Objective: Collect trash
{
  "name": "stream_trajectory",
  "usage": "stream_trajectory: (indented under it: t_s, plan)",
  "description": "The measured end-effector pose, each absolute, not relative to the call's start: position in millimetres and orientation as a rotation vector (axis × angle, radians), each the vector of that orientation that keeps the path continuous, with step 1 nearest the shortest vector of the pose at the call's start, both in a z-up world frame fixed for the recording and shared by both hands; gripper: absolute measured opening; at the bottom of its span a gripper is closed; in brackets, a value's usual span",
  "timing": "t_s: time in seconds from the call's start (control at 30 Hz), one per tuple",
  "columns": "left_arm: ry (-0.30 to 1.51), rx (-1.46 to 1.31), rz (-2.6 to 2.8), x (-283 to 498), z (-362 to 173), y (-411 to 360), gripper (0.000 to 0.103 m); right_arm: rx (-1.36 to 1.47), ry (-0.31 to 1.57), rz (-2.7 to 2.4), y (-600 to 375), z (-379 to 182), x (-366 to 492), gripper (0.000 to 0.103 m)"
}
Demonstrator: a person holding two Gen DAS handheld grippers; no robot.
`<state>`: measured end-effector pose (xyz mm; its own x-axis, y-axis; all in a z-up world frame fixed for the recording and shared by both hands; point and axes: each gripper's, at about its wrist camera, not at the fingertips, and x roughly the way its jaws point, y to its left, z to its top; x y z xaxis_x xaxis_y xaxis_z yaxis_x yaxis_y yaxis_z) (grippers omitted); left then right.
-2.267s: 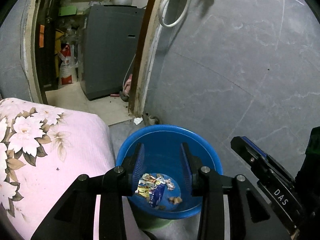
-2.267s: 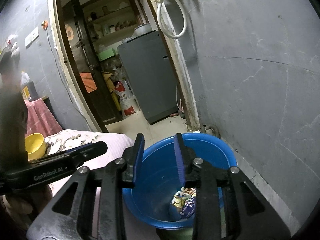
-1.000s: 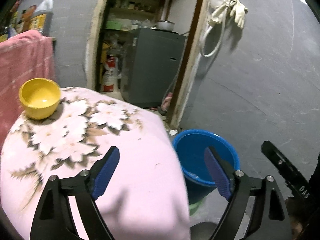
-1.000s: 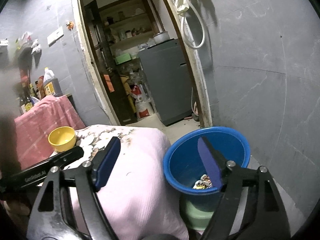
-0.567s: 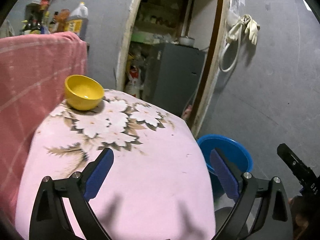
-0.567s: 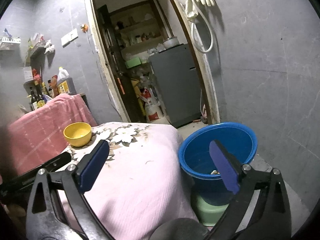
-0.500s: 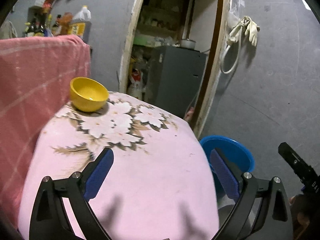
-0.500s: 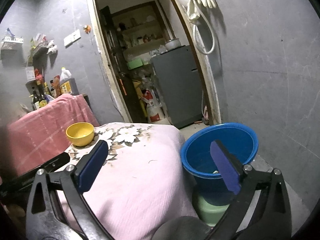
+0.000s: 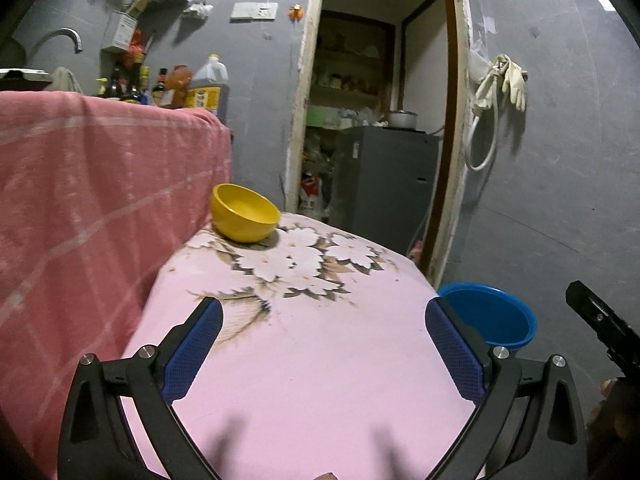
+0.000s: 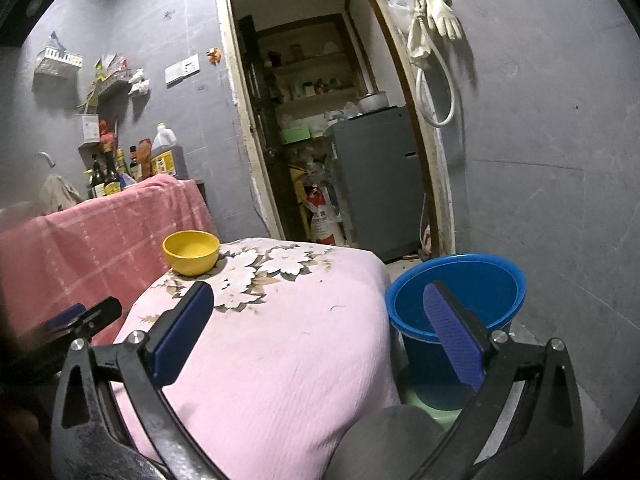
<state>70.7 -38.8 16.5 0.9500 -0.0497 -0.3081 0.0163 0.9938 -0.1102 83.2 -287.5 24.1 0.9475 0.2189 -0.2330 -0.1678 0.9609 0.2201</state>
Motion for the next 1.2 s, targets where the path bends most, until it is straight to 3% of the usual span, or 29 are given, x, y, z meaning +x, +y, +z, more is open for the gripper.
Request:
stream_trajectory:
  t_s: [1.2]
  plan:
    - [0.314,-0.050,0.109,17.2,-27.5,-5.1,0.099,0.112,0.289,0.181,-249.2,-5.2,47.2,0.103]
